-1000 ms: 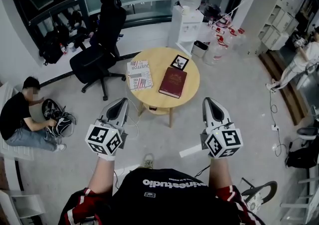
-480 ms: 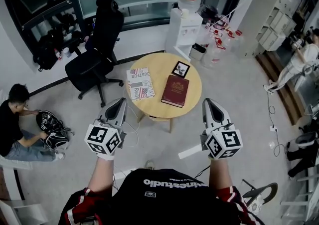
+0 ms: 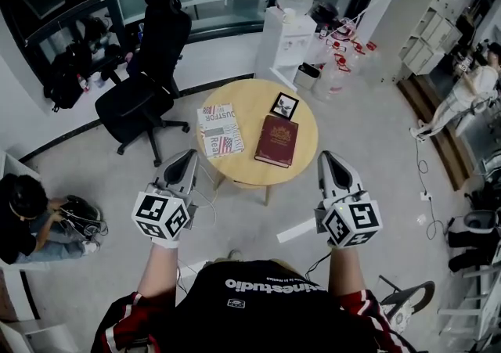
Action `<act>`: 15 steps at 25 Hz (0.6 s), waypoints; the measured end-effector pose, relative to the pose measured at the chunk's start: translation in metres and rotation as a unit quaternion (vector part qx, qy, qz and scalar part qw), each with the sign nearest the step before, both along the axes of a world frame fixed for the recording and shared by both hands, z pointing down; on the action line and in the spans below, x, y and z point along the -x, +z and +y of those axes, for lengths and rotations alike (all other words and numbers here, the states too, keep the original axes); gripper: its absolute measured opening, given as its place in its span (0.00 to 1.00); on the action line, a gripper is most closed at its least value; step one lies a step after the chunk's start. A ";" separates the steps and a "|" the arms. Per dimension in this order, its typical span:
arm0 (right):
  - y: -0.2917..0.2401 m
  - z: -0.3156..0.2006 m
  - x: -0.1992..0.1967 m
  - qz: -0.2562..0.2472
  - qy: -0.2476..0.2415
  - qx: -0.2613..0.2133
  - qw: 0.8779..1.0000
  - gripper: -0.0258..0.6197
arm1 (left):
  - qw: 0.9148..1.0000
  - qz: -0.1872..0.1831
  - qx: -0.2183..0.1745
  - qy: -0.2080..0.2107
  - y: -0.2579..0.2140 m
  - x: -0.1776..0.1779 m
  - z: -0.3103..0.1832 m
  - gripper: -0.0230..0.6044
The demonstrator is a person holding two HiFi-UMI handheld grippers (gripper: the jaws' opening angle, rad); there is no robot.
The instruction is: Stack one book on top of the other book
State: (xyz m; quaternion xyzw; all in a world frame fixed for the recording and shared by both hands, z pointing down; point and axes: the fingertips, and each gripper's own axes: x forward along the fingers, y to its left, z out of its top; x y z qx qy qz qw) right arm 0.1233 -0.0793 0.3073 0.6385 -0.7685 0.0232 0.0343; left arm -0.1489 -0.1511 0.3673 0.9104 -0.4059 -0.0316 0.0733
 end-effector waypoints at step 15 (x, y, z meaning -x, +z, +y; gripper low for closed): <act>0.014 -0.035 0.003 -0.004 -0.025 0.005 1.000 0.08 | 1.000 -0.011 0.005 -0.007 0.017 -0.006 -0.024 0.06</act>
